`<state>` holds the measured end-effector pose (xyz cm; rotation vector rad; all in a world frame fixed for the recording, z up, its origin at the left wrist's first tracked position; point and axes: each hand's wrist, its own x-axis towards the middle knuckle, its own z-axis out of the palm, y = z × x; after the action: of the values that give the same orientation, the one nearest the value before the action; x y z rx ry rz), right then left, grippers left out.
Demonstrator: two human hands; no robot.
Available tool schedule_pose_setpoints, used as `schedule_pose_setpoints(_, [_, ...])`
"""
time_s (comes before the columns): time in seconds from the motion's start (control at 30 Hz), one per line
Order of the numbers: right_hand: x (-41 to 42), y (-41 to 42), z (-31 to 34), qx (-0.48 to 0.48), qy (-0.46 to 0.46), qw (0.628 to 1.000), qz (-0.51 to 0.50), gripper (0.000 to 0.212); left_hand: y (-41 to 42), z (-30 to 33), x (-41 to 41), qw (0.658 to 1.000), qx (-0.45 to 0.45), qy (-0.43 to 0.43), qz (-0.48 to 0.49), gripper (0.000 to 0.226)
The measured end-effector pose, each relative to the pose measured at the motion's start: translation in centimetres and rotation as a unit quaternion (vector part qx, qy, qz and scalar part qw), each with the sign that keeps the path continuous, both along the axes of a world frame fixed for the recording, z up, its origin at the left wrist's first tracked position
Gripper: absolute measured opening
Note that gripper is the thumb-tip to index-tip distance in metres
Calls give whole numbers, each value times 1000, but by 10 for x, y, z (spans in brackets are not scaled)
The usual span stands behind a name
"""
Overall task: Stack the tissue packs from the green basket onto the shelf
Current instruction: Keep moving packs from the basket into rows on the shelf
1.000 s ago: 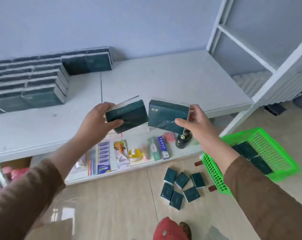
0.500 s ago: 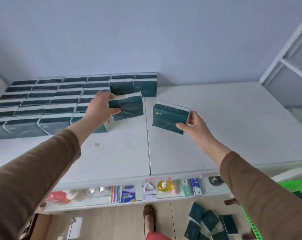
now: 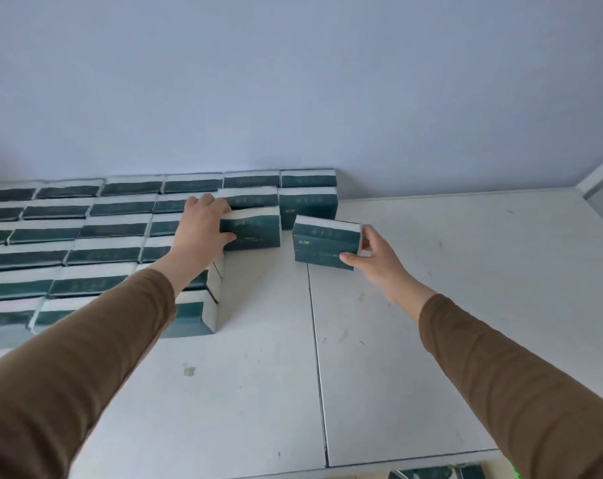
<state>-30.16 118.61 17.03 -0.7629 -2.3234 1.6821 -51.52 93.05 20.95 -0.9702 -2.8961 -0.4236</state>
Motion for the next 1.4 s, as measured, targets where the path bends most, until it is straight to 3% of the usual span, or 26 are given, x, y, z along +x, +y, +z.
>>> schedule_pose_setpoints(0.2, [-38, 2, -11, 36, -16, 999, 11, 39, 1, -6, -9, 1000, 11, -12, -2, 52])
schedule_pose_setpoints(0.4, [-61, -17, -21, 111, -4, 988, -105, 42, -2, -4, -3, 999, 28, -20, 6, 58])
schedule_pose_setpoints(0.57, [-47, -17, -21, 86, -17, 990, -110, 66, -5, 5, 14, 999, 39, -5, 20, 60])
schedule_pose_setpoints(0.67, [-21, -15, -14, 125, -31, 987, -95, 58, -6, 12, 40, 997, 68, 25, -4, 54])
schedule_pose_setpoints(0.93, [120, -40, 8, 175, -31, 980, -85, 37, 8, 9, 174, 989, 89, -34, -116, 44])
schedule_pose_setpoints(1.17, [311, -70, 19, 181, -28, 970, -162, 27, 20, -9, 332, 966, 122, -69, -219, 36])
schedule_pose_setpoints(1.4, [501, -45, 16, 160, -103, 947, -261, 18, 57, -22, 478, 934, 126, -125, -310, 33])
